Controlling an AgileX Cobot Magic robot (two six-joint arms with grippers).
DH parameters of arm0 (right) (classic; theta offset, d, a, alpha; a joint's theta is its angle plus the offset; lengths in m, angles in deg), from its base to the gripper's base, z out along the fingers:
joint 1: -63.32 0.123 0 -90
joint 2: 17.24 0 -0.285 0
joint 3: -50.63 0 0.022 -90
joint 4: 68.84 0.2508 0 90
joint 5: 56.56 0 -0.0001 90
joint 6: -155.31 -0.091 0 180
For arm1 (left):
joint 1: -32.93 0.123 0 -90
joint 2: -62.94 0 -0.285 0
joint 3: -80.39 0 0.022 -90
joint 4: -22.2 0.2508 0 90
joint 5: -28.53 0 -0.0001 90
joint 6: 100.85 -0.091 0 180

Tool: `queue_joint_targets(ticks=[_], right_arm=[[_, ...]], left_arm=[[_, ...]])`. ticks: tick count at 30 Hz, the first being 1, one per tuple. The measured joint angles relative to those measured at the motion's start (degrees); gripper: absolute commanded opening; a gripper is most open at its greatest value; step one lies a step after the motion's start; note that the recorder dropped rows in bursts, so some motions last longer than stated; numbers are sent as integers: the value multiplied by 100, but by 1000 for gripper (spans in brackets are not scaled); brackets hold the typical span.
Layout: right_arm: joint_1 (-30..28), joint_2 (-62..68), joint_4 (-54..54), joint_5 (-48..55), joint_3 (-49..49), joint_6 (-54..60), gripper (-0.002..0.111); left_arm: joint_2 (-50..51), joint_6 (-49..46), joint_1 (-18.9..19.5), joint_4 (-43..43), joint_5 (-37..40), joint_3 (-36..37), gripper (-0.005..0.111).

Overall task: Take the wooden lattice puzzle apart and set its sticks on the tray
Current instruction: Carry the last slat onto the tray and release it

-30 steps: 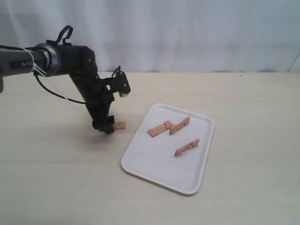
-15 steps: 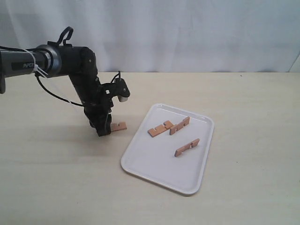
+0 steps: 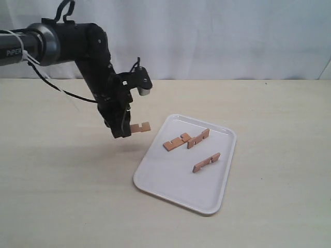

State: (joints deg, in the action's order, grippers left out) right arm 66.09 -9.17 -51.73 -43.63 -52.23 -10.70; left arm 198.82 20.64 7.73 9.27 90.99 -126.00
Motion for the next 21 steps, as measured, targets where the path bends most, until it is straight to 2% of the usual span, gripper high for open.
queue_joint_targets(ticks=[3, 8, 13, 21], right_arm=[[0, 0, 0, 0, 0, 0, 5], [0, 0, 0, 0, 0, 0, 5], [0, 0, 0, 0, 0, 0, 5], [0, 0, 0, 0, 0, 0, 5]], left_arm=[[-23, 59, -595, -62, 163, 11, 0], [-23, 432, -1034, -127, 199, 11, 0], [2, 737, -1205, -286, 199, 11, 0], [422, 1138, -1242, -333, -44, 11, 0]])
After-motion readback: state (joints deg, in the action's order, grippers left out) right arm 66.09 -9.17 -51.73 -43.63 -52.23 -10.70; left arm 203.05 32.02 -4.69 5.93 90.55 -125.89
